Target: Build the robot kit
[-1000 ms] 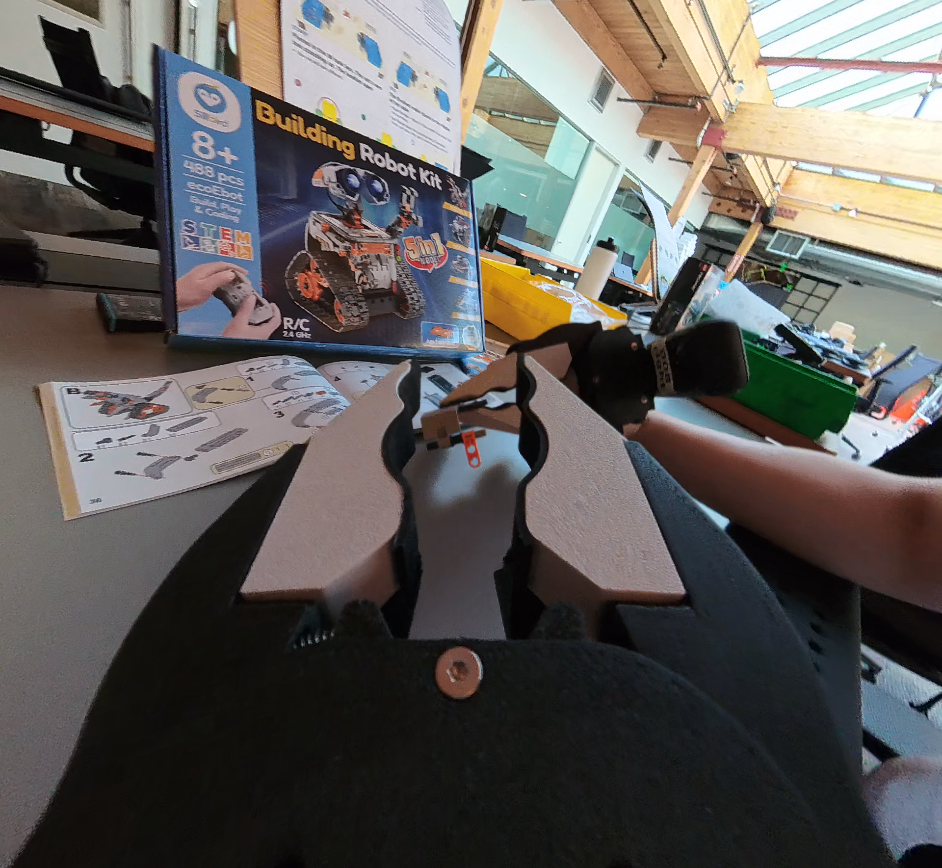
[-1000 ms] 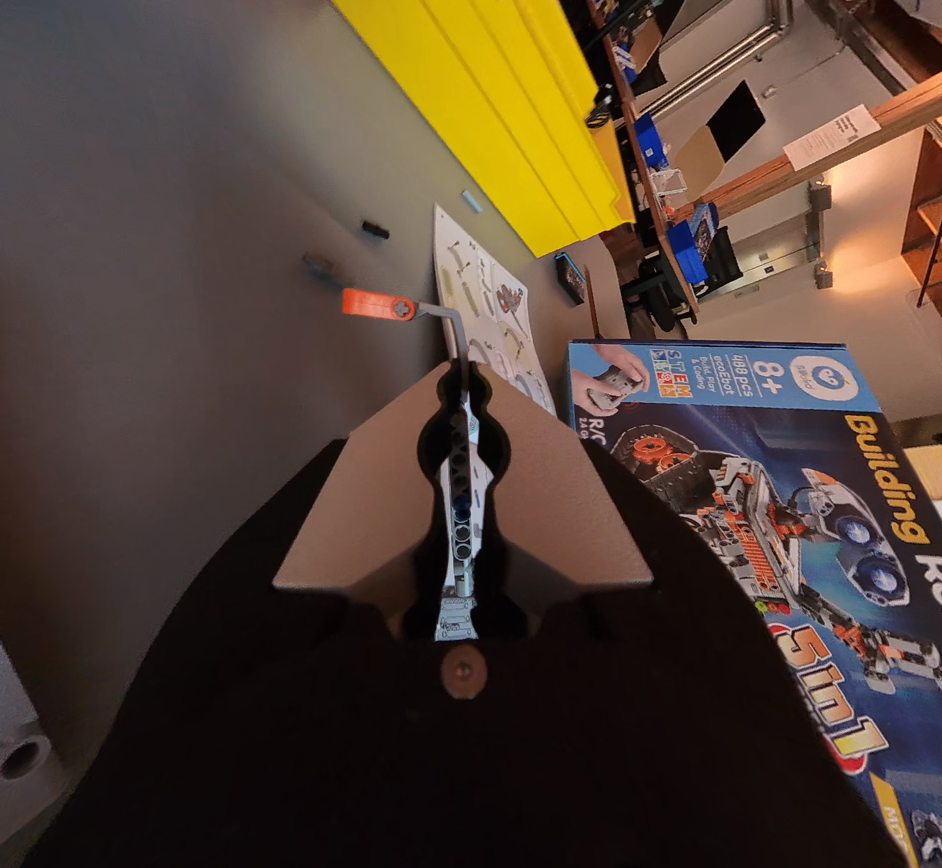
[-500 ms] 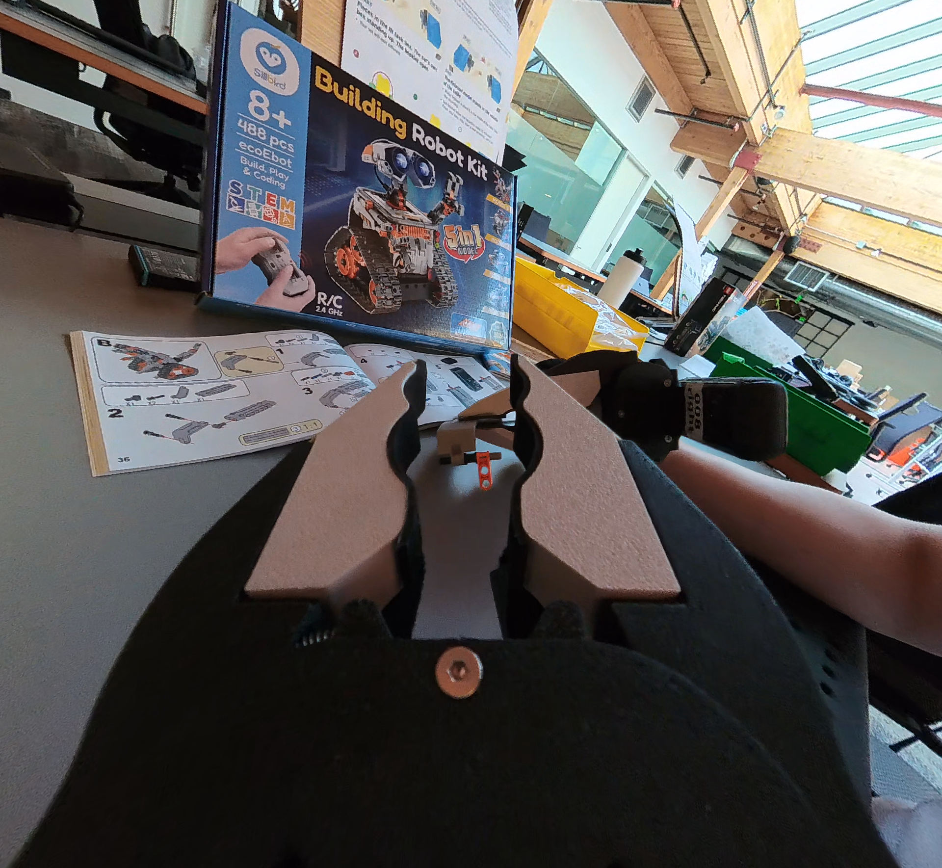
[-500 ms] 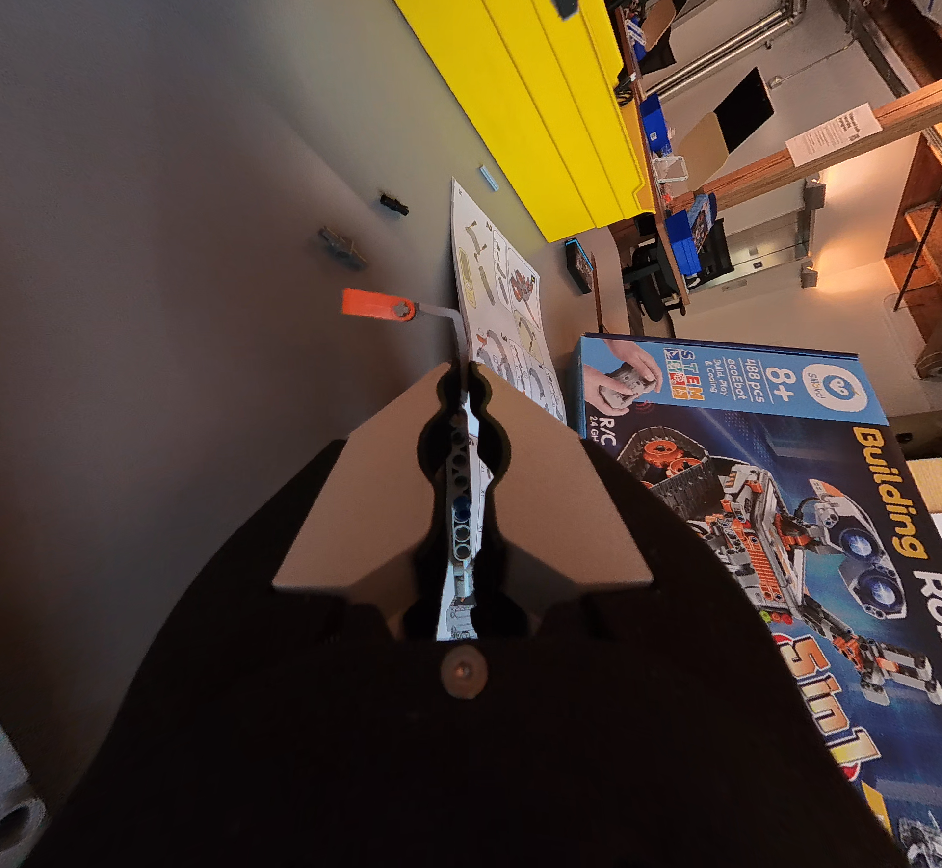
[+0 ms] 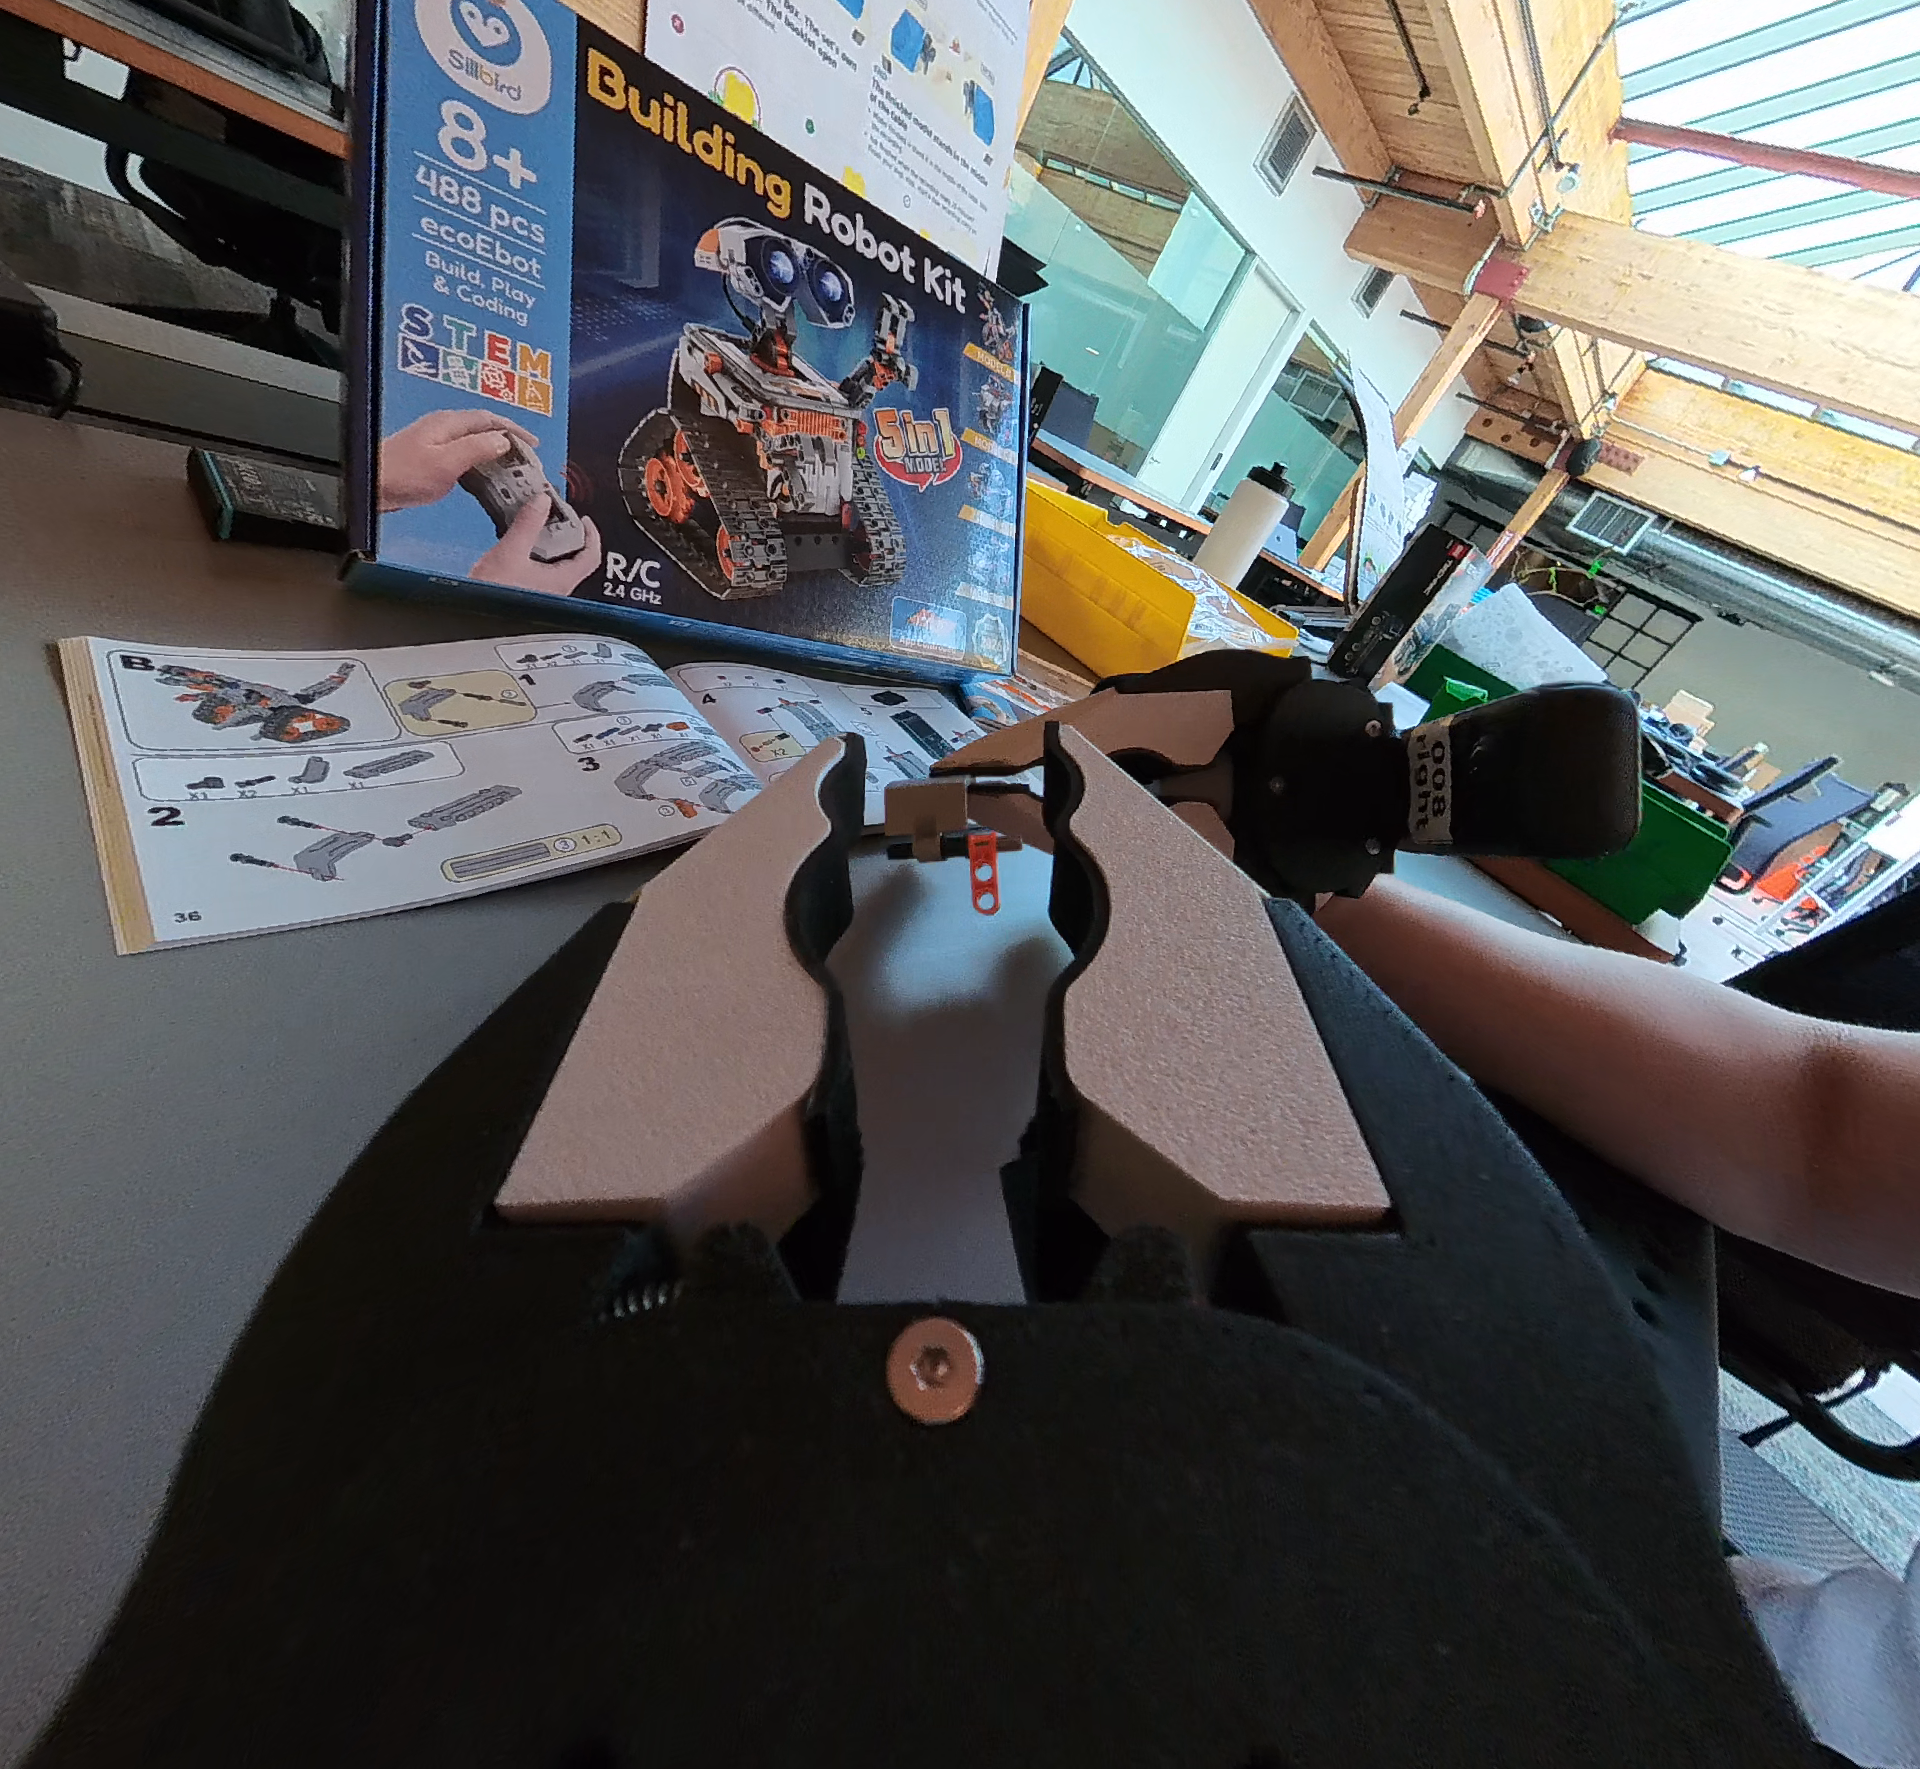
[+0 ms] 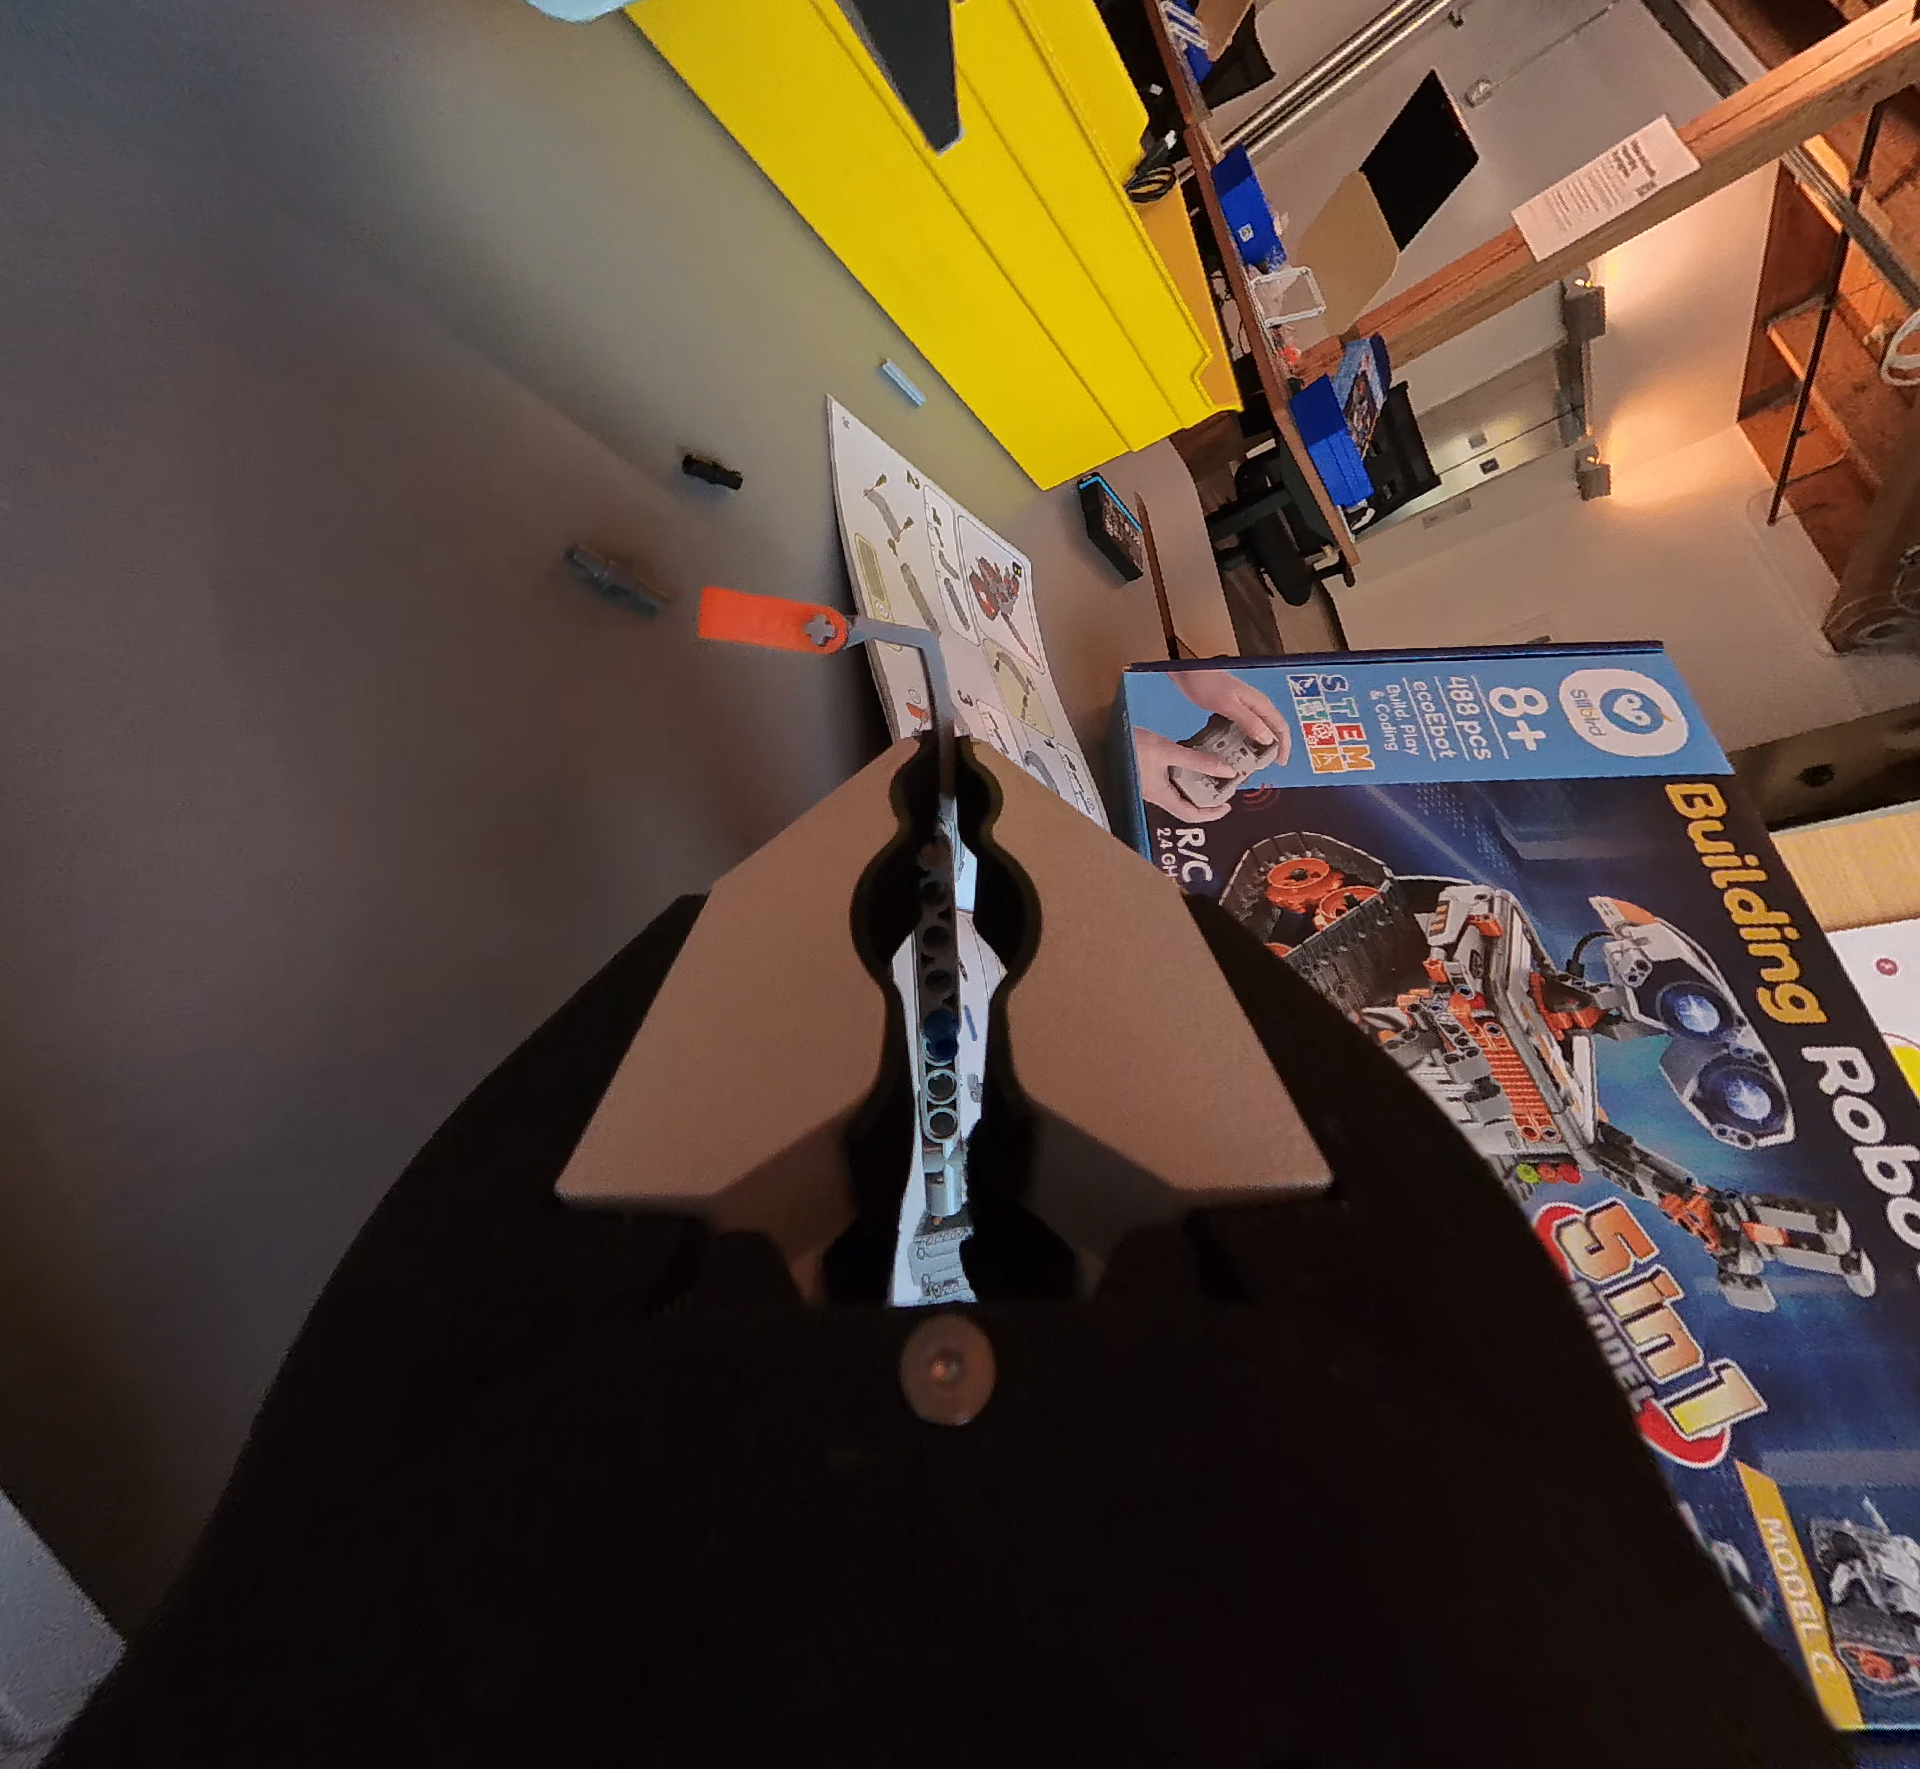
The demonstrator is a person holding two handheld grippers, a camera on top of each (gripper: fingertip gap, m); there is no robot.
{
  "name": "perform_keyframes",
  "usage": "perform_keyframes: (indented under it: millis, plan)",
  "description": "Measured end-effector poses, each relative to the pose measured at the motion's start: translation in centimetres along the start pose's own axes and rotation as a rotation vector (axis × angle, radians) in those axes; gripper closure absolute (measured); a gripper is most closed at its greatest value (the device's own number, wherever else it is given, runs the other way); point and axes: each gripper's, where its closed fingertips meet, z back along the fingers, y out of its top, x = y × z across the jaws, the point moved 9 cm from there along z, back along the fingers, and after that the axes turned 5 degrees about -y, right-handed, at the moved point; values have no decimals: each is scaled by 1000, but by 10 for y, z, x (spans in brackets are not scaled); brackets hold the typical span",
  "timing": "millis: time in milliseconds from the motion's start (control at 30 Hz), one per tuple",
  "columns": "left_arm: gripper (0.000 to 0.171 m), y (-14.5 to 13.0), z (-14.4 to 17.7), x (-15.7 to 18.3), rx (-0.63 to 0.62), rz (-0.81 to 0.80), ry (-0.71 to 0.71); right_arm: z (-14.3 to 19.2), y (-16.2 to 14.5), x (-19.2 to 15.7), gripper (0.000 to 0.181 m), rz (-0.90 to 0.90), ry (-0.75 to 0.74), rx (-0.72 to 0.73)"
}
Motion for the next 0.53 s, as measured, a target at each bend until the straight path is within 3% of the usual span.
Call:
perform_keyframes:
  millis: [533]
  plan:
    - [140,-1,-1,0,-6,3,1,9,-6,12,181,-6,-82,-14]
